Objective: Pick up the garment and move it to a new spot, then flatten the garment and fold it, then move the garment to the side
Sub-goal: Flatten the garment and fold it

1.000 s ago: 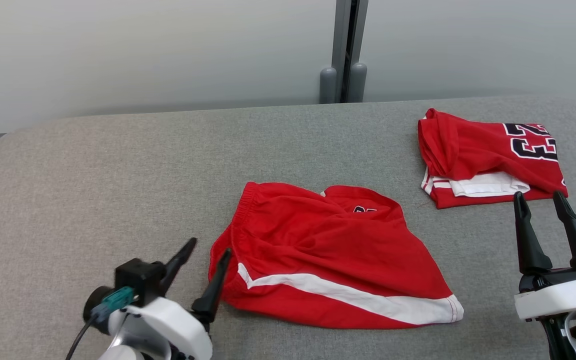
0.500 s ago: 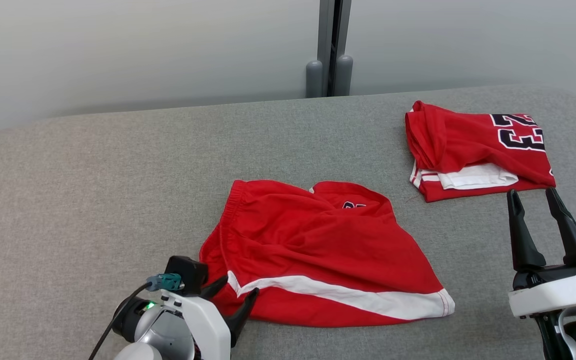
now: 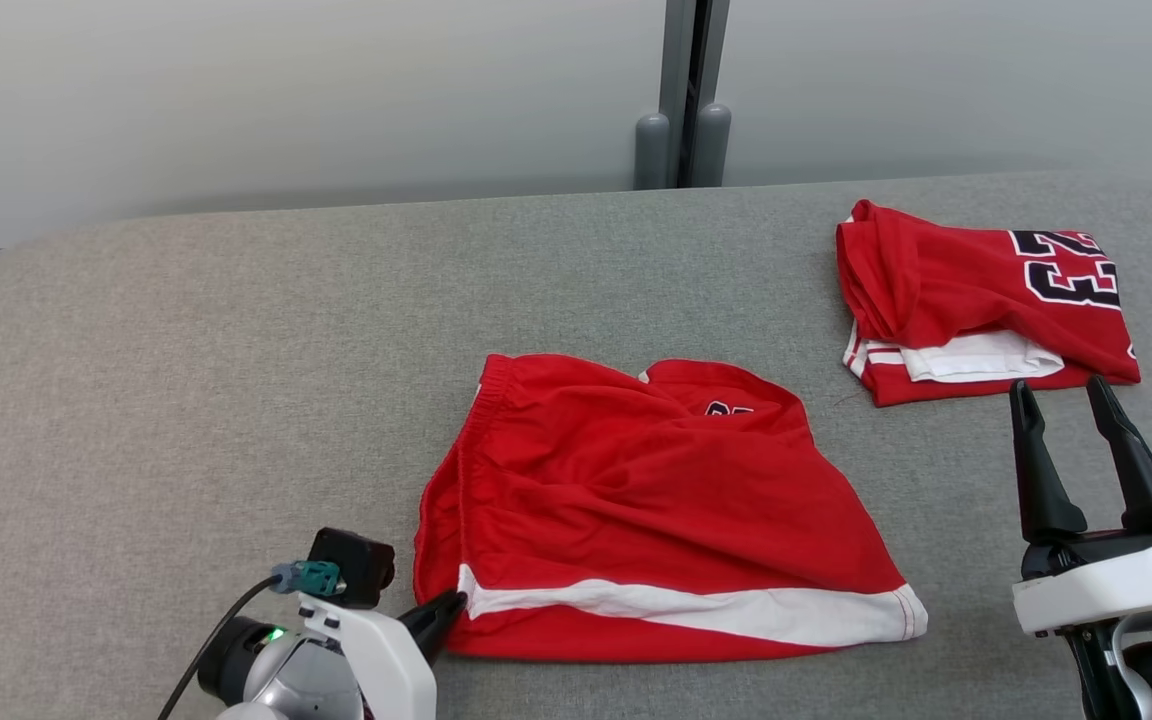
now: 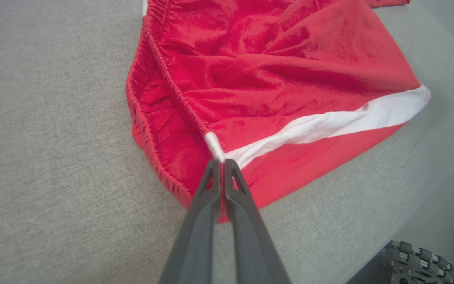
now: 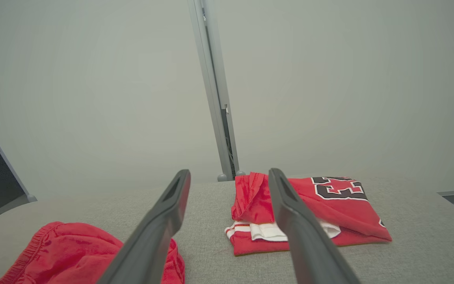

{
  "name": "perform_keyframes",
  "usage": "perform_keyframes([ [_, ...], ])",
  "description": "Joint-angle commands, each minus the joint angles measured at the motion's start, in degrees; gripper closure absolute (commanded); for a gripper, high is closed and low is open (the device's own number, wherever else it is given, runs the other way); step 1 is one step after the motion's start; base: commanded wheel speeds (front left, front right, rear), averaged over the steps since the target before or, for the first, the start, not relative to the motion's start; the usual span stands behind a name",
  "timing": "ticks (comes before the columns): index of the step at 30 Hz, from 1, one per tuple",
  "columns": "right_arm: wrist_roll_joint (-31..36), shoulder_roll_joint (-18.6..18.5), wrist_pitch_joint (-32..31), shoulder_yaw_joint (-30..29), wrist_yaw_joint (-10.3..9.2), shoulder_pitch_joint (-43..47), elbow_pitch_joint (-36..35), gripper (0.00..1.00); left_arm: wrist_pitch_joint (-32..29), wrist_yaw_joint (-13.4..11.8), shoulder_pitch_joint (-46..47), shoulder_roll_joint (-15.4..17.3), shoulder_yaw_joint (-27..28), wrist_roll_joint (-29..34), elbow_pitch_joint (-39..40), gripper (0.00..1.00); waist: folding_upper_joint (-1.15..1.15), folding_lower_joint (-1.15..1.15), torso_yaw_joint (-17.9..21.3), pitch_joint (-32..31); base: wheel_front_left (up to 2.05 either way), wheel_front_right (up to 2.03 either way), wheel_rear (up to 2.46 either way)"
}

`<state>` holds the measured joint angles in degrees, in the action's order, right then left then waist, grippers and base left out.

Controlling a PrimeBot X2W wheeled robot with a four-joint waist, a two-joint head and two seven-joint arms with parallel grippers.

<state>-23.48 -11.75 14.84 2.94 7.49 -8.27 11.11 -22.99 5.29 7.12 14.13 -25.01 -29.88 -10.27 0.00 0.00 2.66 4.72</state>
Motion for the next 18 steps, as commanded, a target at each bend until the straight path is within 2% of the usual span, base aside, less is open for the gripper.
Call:
perform_keyframes([
  [1,0.5,-0.2,0.3,0.1,0.04,-0.3,0.0,0.00,0.3,0.0,-0.3,0.6,0.3,-0.2,0.1,1.00,0.00,0.00,-0.2,0.0,0.00,0.00,0.00],
  [6,0.5,-0.7,0.3,0.2,0.03,-0.2,0.0,0.00,1.5,0.3,-1.8,1.1,0.5,-0.9,1.0,1.00,0.00,0.00,-0.9,0.0,0.00,0.00,0.00],
  [10,0.4,-1.1,0.3,0.3,0.03,0.0,-0.1,0.00,5.2,0.8,-2.7,2.6,0.8,-0.5,2.8,1.00,0.00,0.00,-1.3,0.0,0.00,0.00,0.00],
  [18,0.2,-2.4,0.3,0.4,0.03,0.3,-0.2,0.00,17.2,2.2,-6.4,7.8,-1.5,-3.1,5.4,1.00,0.00,0.00,-1.7,0.4,0.00,0.00,0.00],
])
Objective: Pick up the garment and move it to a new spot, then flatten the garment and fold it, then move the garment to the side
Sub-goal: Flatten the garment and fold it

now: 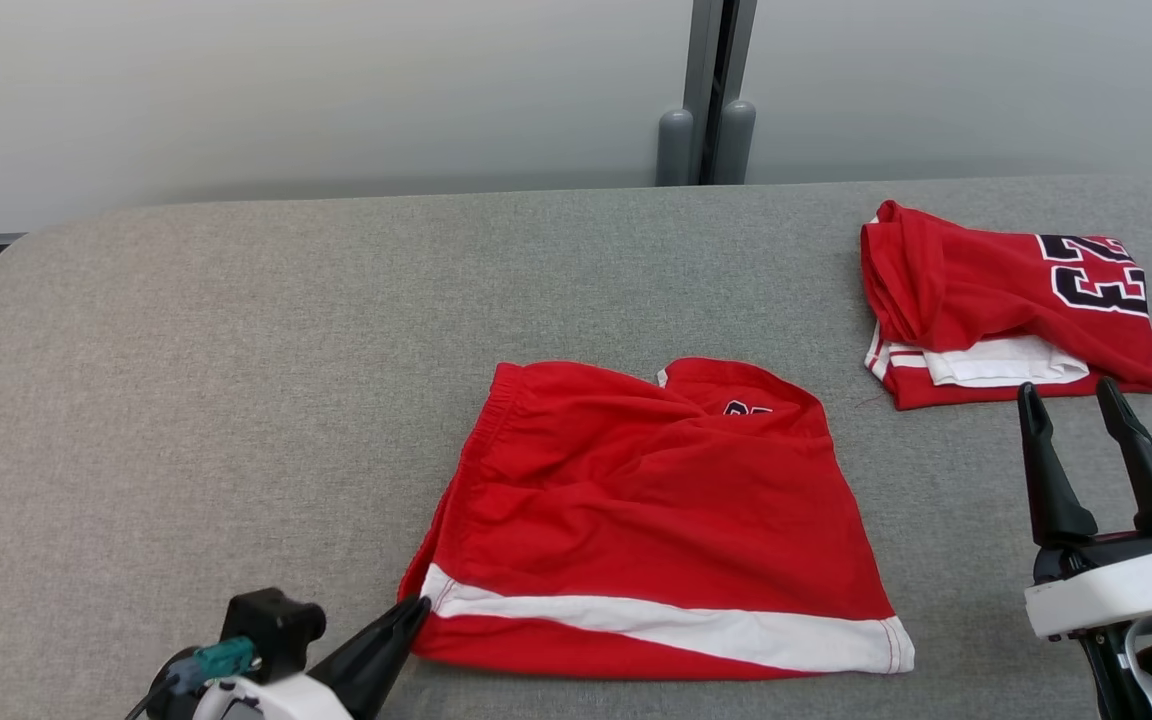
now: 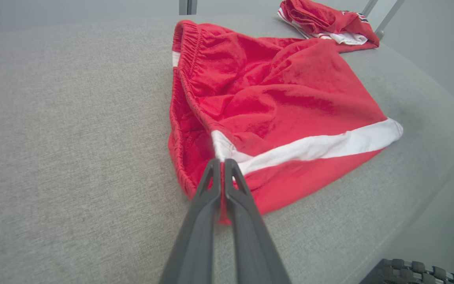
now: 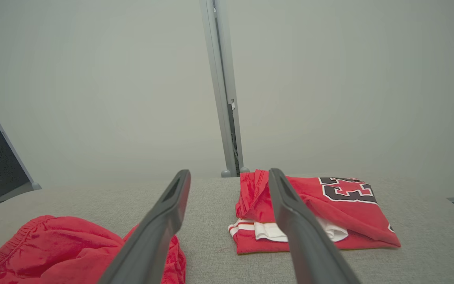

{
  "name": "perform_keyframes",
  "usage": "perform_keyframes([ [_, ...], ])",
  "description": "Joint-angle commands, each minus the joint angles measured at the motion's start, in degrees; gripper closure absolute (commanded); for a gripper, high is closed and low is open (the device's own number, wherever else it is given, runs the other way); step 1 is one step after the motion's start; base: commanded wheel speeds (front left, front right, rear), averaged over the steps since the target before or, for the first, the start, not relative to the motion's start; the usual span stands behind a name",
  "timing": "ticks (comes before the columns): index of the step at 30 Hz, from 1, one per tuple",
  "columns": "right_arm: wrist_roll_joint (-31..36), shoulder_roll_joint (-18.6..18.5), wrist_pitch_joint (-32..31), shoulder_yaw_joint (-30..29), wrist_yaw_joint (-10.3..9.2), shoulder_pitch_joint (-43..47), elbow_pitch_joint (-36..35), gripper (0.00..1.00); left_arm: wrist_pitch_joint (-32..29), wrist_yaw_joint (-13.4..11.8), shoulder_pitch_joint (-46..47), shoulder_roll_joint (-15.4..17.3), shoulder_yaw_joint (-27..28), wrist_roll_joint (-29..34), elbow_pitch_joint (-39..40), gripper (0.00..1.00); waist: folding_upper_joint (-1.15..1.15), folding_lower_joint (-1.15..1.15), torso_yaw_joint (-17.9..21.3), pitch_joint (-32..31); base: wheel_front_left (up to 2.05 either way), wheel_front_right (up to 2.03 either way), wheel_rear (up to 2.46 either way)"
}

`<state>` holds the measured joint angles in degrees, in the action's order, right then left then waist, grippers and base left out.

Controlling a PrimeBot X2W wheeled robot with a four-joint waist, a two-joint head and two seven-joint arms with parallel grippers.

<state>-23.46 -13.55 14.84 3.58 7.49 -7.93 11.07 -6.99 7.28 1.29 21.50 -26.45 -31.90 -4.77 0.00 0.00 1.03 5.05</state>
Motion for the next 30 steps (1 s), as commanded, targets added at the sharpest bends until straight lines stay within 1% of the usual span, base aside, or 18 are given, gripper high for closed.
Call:
perform_keyframes([
  [1,0.1,-0.8,0.3,-0.2,0.03,0.0,-0.1,0.00,2.2,0.2,-1.0,1.0,-0.5,-1.7,-0.5,1.00,0.00,0.00,-0.1,0.1,0.00,0.00,0.00],
  [5,0.0,-1.3,0.3,0.0,0.03,0.0,0.0,0.00,5.8,0.2,-1.9,3.9,-3.5,-4.4,-1.9,1.00,0.00,0.00,-0.2,0.1,0.00,0.00,0.00],
  [8,-0.1,-1.7,0.3,0.1,0.03,0.0,0.0,0.00,8.1,0.2,-1.8,5.4,-4.9,-6.6,-4.4,1.00,0.00,0.00,-0.4,0.1,0.00,0.00,0.00],
  [14,-0.2,-2.1,0.3,0.2,0.03,0.1,0.2,0.00,10.0,0.2,0.0,5.9,-6.1,-8.6,-8.3,1.00,0.00,0.00,-1.0,0.2,0.00,0.00,0.00],
  [15,-0.2,-2.1,0.3,0.3,0.03,0.0,0.2,0.00,10.0,0.2,0.3,5.9,-6.5,-9.0,-8.8,0.85,0.00,0.00,-1.1,0.2,0.00,0.00,0.00],
  [16,-0.2,-2.1,0.3,0.3,0.03,0.0,0.2,0.00,10.0,0.2,0.3,5.9,-6.5,-9.0,-8.8,0.85,0.00,0.00,-1.1,0.2,0.00,0.00,0.00],
  [17,-0.2,-2.0,0.3,0.4,0.03,-0.1,0.3,0.00,9.8,0.2,0.6,5.8,-6.9,-9.4,-9.1,0.71,0.00,0.00,-1.1,0.2,0.00,0.00,0.00],
  [18,-0.3,-2.0,0.3,0.6,0.03,-0.2,0.4,0.00,9.7,0.2,0.8,5.8,-7.2,-9.6,-9.5,0.26,0.00,0.00,-1.1,0.2,0.00,0.00,0.00],
  [19,-0.3,-1.8,0.3,0.8,0.03,-0.3,0.5,0.00,9.6,0.2,1.0,6.0,-7.5,-9.6,-9.8,0.00,0.00,0.00,-1.2,0.2,0.00,0.00,0.00],
  [23,-0.5,-1.6,0.3,1.1,0.03,0.0,0.9,0.00,11.1,0.1,2.2,6.3,-7.2,-9.3,-9.0,0.00,0.00,0.00,-1.4,0.0,0.00,0.00,0.00],
  [25,-0.6,-1.4,0.3,1.2,0.03,0.3,1.1,0.00,11.8,-0.7,2.4,6.8,-6.6,-8.7,-7.9,0.00,0.00,0.00,-1.5,-0.3,0.00,0.00,0.00],
  [30,-0.6,-0.9,0.3,1.6,0.03,0.6,1.2,0.00,12.8,-4.8,3.0,8.3,-4.8,-6.6,-3.0,0.00,0.00,0.00,-1.5,-1.1,0.00,0.00,0.00],
])
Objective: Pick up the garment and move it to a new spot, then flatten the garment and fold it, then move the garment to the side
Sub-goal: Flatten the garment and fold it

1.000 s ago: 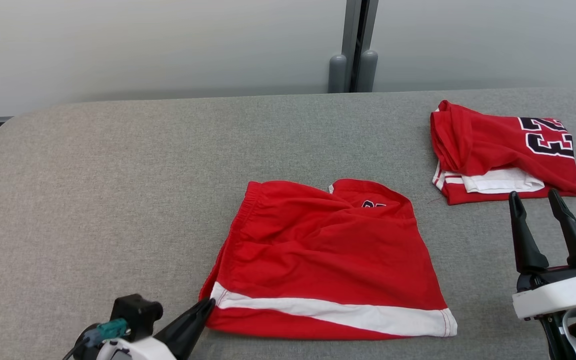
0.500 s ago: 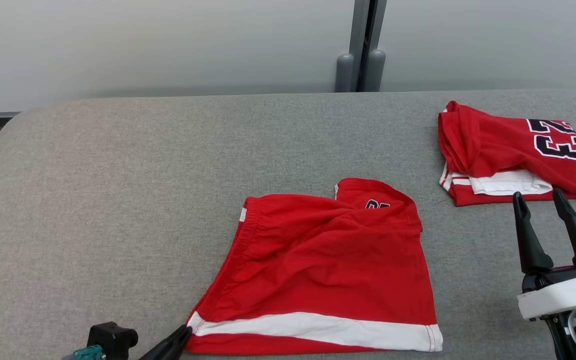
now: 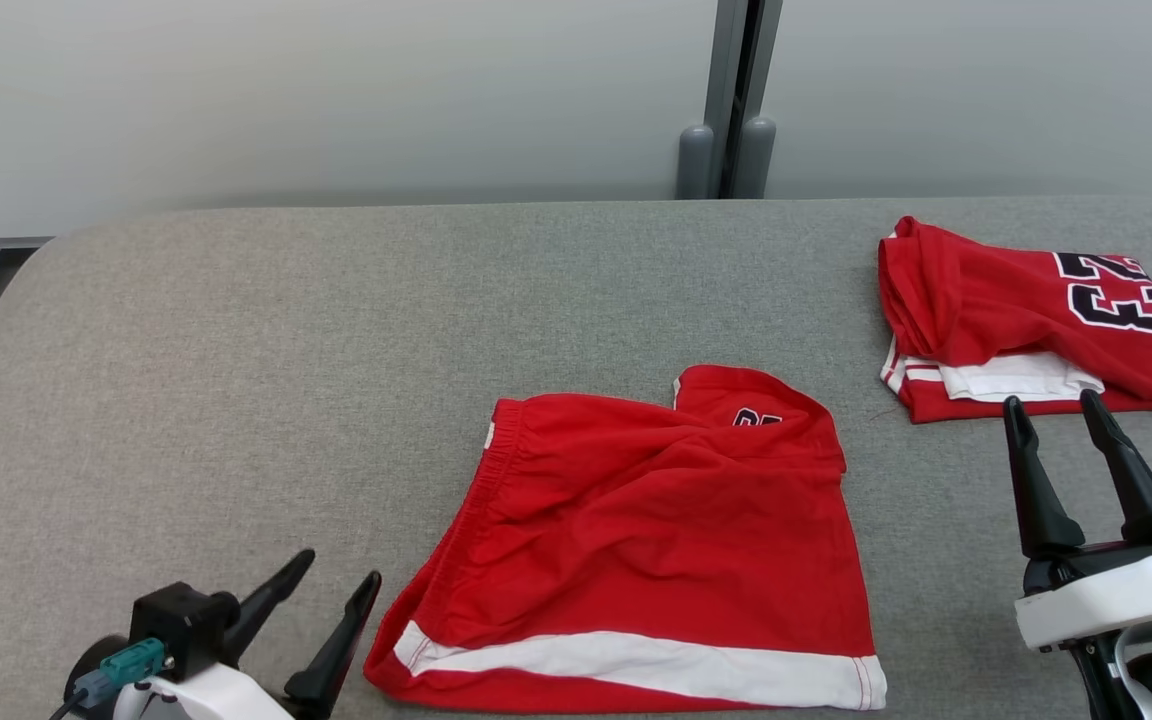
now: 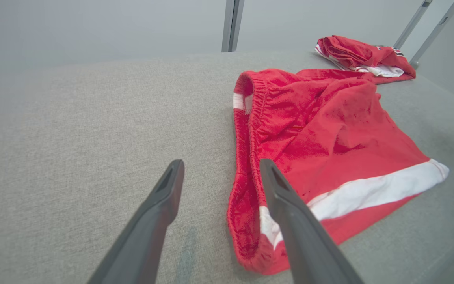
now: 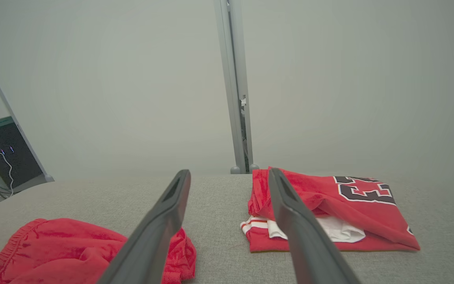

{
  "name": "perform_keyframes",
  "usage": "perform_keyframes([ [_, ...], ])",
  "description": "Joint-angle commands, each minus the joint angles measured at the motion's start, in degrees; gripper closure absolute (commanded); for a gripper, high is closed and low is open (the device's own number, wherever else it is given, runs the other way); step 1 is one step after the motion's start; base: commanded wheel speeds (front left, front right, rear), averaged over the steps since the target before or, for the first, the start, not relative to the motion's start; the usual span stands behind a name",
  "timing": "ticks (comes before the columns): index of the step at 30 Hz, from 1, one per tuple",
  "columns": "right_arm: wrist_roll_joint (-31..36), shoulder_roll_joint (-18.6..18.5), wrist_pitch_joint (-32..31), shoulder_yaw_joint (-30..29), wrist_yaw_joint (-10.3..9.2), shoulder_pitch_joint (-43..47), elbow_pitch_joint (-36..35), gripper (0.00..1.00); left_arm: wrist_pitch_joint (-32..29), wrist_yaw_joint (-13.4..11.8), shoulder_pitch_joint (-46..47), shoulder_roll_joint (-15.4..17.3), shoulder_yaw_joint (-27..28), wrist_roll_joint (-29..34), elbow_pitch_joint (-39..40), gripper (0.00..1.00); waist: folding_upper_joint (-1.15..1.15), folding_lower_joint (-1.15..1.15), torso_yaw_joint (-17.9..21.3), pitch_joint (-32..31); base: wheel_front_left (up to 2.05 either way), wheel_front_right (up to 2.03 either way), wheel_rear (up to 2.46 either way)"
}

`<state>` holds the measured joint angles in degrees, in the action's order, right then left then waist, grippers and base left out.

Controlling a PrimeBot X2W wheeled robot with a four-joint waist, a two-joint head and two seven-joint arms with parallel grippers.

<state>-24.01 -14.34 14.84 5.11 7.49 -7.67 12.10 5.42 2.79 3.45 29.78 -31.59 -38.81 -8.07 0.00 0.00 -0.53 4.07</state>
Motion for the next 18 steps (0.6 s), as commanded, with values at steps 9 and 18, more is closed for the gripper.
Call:
perform_keyframes([
  [9,-0.3,1.7,0.3,1.9,0.03,0.0,-0.5,0.00,5.0,-6.9,1.1,-0.1,4.3,2.6,6.5,0.00,0.00,0.00,0.4,-0.6,0.00,0.00,0.00],
  [18,-0.1,2.5,0.3,1.8,0.03,-0.4,-1.3,0.00,9.7,-11.1,1.0,-4.7,11.9,3.4,6.1,0.00,0.00,0.00,0.8,-0.3,0.00,0.00,0.00],
])
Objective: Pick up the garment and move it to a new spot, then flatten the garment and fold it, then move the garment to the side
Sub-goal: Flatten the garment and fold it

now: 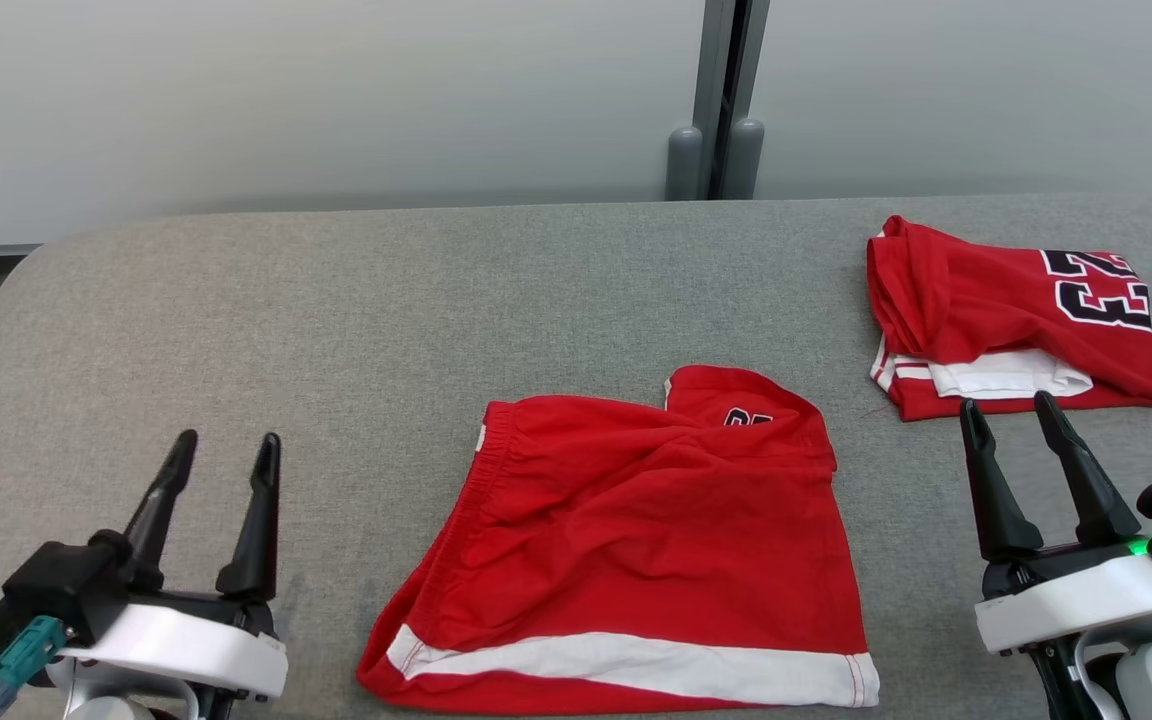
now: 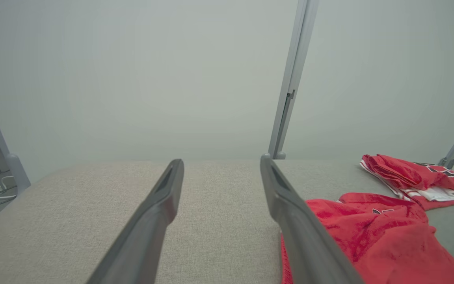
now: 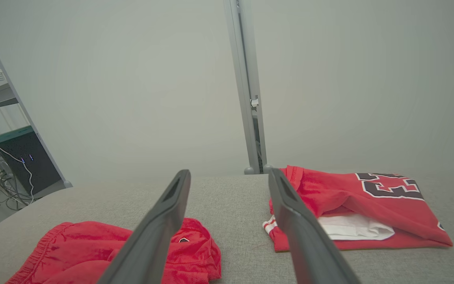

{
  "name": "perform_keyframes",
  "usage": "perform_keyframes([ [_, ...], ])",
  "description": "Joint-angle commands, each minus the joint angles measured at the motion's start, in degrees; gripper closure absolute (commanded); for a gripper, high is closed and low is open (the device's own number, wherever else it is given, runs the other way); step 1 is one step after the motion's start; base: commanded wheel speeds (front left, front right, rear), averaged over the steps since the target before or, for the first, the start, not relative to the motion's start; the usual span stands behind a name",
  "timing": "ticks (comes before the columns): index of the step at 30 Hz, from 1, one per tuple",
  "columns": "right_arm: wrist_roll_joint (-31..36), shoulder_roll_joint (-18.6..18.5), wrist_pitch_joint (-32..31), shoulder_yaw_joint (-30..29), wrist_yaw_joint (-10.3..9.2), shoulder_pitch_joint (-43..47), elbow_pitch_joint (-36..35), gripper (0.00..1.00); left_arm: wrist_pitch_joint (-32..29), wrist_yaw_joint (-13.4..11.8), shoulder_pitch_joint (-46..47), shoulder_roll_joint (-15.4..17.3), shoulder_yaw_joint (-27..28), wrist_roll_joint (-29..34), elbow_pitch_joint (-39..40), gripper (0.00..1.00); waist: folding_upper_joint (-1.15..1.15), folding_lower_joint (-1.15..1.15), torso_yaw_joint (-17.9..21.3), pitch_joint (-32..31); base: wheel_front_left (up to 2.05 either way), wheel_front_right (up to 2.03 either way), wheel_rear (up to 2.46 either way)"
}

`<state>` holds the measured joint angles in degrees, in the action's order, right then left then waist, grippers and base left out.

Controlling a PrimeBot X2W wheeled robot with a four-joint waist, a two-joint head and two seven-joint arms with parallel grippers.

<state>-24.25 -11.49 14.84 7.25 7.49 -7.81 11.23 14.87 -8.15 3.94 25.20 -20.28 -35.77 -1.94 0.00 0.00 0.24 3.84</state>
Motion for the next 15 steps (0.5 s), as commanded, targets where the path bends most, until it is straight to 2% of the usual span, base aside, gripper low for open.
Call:
perform_keyframes([
  [1,0.3,-0.4,0.3,-0.5,0.03,-0.2,-0.5,0.00,0.3,-0.4,0.4,-0.8,1.5,0.8,-0.2,0.00,0.00,0.00,0.1,0.0,0.00,0.00,0.00],
  [3,0.4,-0.4,0.3,-0.6,0.03,0.1,-0.6,0.00,0.4,-0.4,0.0,-2.9,4.3,2.0,0.5,0.00,0.00,0.00,0.2,-0.1,0.00,0.00,0.00],
  [9,0.9,0.6,0.3,-0.7,0.03,1.3,-1.1,0.00,0.3,2.1,-3.1,-8.7,9.8,6.4,-0.7,0.00,0.00,0.00,0.4,-0.6,0.00,0.00,0.00],
  [15,1.2,0.9,0.3,-1.2,0.03,2.1,-2.0,0.00,0.3,4.7,-5.0,-11.9,13.2,9.3,-2.7,0.00,0.00,0.00,0.2,-1.1,0.00,0.00,0.00],
])
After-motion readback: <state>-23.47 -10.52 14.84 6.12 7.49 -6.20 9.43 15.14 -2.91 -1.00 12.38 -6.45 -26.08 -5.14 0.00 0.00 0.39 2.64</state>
